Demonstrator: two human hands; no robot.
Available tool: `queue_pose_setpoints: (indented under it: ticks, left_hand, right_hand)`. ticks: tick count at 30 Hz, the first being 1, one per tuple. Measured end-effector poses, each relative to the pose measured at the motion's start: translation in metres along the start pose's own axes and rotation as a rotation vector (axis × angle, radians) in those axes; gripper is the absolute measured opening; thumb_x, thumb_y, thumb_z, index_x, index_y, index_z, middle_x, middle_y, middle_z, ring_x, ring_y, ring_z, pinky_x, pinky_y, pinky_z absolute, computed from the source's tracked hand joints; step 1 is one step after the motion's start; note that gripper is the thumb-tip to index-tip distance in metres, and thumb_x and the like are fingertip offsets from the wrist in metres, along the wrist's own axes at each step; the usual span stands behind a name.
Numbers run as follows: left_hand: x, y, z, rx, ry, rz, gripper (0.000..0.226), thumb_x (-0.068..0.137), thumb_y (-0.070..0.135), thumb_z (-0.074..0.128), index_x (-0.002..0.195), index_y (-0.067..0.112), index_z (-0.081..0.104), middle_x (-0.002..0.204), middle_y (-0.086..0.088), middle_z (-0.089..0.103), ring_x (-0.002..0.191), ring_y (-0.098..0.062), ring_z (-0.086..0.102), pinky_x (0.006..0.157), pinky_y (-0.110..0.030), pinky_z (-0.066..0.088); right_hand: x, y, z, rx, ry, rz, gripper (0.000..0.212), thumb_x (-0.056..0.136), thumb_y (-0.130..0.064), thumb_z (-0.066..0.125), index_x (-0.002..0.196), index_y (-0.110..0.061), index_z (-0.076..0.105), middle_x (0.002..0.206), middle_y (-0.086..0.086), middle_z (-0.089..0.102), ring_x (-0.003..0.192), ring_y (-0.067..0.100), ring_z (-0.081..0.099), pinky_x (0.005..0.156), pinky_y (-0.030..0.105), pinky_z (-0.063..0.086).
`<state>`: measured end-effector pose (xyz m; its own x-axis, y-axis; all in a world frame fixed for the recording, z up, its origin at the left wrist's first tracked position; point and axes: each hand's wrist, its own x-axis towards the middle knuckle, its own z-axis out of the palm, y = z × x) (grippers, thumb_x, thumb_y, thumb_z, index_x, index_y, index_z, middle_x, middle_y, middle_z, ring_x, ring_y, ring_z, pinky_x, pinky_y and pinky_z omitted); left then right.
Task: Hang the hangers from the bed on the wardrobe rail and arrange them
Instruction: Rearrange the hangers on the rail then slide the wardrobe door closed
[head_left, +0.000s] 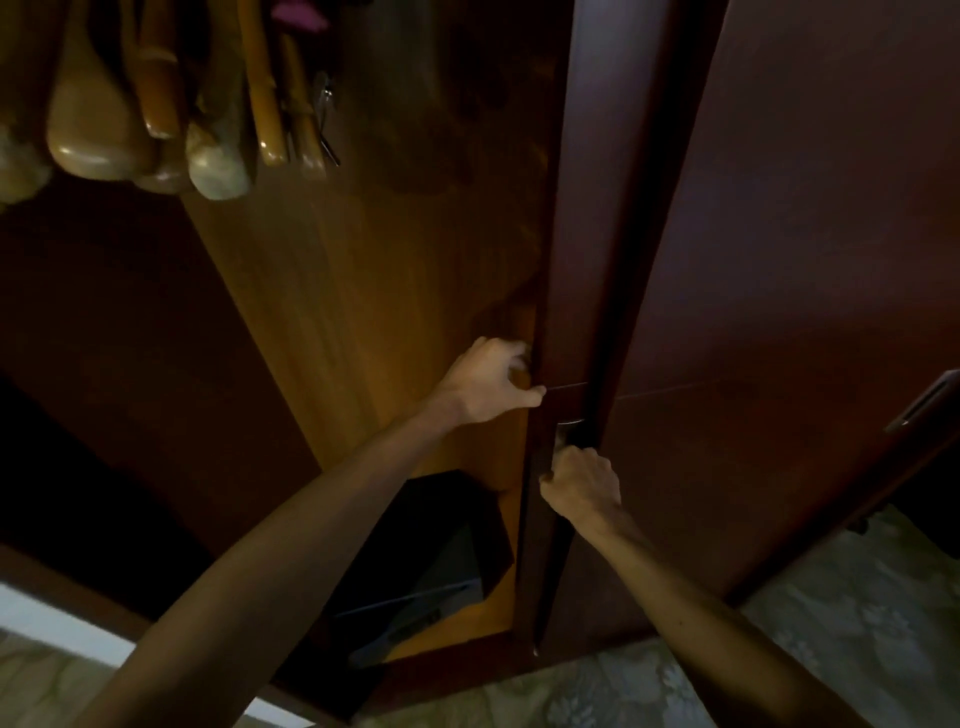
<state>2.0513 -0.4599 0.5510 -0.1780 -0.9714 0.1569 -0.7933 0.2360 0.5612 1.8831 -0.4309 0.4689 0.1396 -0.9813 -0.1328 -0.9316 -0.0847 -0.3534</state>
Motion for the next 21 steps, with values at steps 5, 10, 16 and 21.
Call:
queue_pose_setpoints:
  ticks: [5,10,16,21]
  left_hand:
    - [-0.025,-0.020,-0.020,0.066,-0.007,-0.054,0.063,0.084,0.051,0.070,0.134,0.014,0.059,0.123,0.007,0.069,0.077,0.002,0.058,0.071,-0.017,0.052]
    - [-0.057,-0.036,-0.040,0.107,-0.034,-0.121,0.036,0.083,0.048,0.069,0.110,0.024,0.071,0.106,0.017,0.071,0.091,0.001,0.066,0.080,-0.030,0.059]
    - [-0.092,-0.070,-0.051,0.314,-0.205,-0.264,0.018,0.086,0.037,0.066,0.089,0.020,0.073,0.087,0.007,0.073,0.079,-0.008,0.068,0.072,-0.035,0.062]
    - [-0.117,-0.092,-0.066,0.390,-0.167,-0.324,0.018,0.088,0.032,0.064,0.094,0.015,0.068,0.094,0.001,0.067,0.088,-0.015,0.063,0.075,-0.032,0.057]
  right_hand:
    - [0.000,-0.028,0.003,-0.002,-0.030,-0.041,0.022,0.092,-0.029,0.066,0.106,-0.011,0.067,0.105,0.006,0.068,0.099,0.025,0.068,0.070,0.030,0.053]
    - [-0.009,-0.060,0.018,-0.008,-0.059,-0.114,0.014,0.091,-0.020,0.068,0.102,-0.013,0.067,0.102,0.004,0.069,0.094,0.020,0.069,0.069,0.027,0.052]
    - [-0.023,-0.100,0.037,-0.044,-0.093,-0.209,0.016,0.091,-0.019,0.066,0.106,-0.013,0.069,0.107,0.006,0.070,0.101,0.024,0.068,0.080,0.033,0.058]
    - [-0.037,-0.136,0.053,-0.101,-0.127,-0.283,0.026,0.092,-0.024,0.067,0.115,-0.011,0.066,0.118,0.008,0.067,0.111,0.026,0.064,0.086,0.036,0.054]
